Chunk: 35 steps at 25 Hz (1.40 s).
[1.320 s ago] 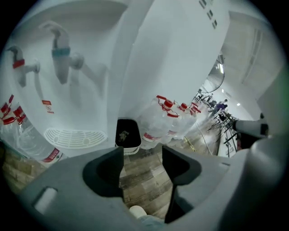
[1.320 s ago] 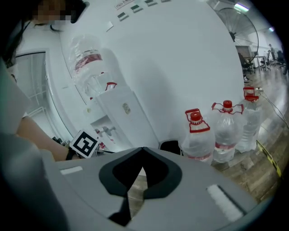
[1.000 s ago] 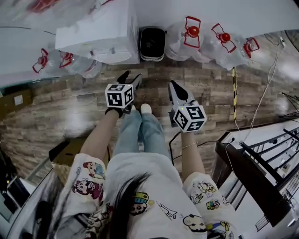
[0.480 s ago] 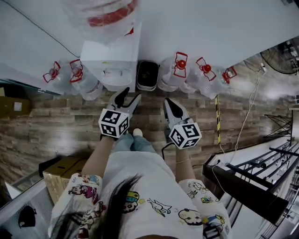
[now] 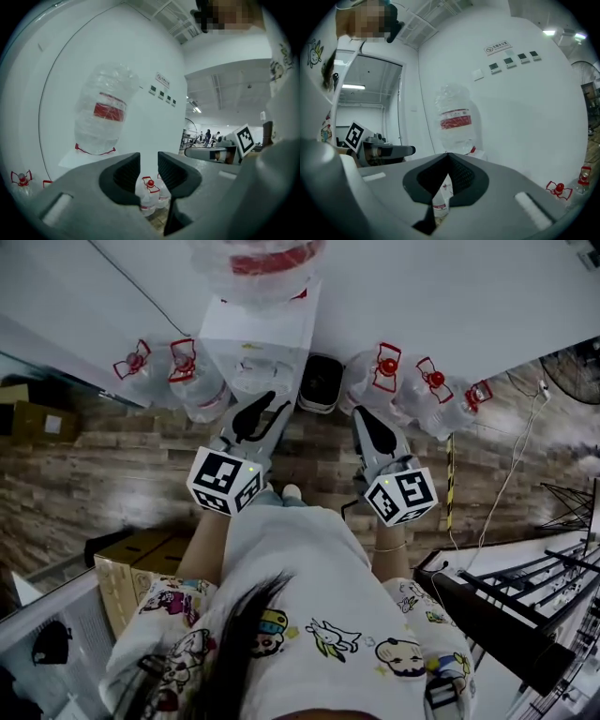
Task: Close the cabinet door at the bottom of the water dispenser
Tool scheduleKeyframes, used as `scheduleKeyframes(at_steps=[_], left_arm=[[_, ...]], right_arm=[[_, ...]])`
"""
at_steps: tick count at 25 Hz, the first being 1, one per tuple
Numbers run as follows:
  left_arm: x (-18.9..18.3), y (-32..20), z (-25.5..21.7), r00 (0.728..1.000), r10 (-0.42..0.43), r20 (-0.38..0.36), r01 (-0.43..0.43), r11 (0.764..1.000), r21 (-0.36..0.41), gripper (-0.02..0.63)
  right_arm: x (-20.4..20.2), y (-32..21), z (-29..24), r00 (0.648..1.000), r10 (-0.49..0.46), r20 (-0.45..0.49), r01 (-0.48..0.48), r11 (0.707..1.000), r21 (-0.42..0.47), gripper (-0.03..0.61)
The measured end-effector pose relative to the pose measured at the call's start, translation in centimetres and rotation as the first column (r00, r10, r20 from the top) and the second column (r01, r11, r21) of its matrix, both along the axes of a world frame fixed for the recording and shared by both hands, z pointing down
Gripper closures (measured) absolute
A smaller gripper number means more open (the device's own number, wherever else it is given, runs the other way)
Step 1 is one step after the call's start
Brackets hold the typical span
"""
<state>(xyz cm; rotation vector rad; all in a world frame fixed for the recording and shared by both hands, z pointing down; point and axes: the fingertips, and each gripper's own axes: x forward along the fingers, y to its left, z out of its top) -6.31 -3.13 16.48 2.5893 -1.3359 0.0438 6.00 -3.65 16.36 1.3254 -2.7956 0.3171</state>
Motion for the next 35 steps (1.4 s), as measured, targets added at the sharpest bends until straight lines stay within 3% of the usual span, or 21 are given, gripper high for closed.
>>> scheduleKeyframes(at_steps=[7, 12, 17, 35], left_arm=[[-2.6, 1.9, -1.6, 0.999, -0.048, -0.012, 0.048, 0.999, 0.013, 0.614], [-3.8, 2.2, -0.3, 0.997, -0.074, 0.023, 0.075, 0.997, -0.009, 0.614], [-4.8, 2.4, 0.9, 0.997, -0.083, 0.012, 0.083, 0.996, -0.043, 0.614], [-6.8, 3.0, 0.8, 0.997, -0.077, 0.019, 0.078, 0.996, -0.034, 0.615]], right_arm=[[-2.0, 0.6, -1.1, 0.998, -0.055, -0.02, 0.056, 0.998, 0.024, 0.571], [-3.1, 0.9, -1.8, 0.997, -0.067, -0.032, 0.068, 0.997, 0.039, 0.571], [-3.5, 1.2, -1.6, 0.998, -0.052, -0.032, 0.054, 0.998, 0.039, 0.571], [-5.3, 2.1, -1.4, 0.998, -0.033, -0.046, 0.034, 0.999, 0.023, 0.571]])
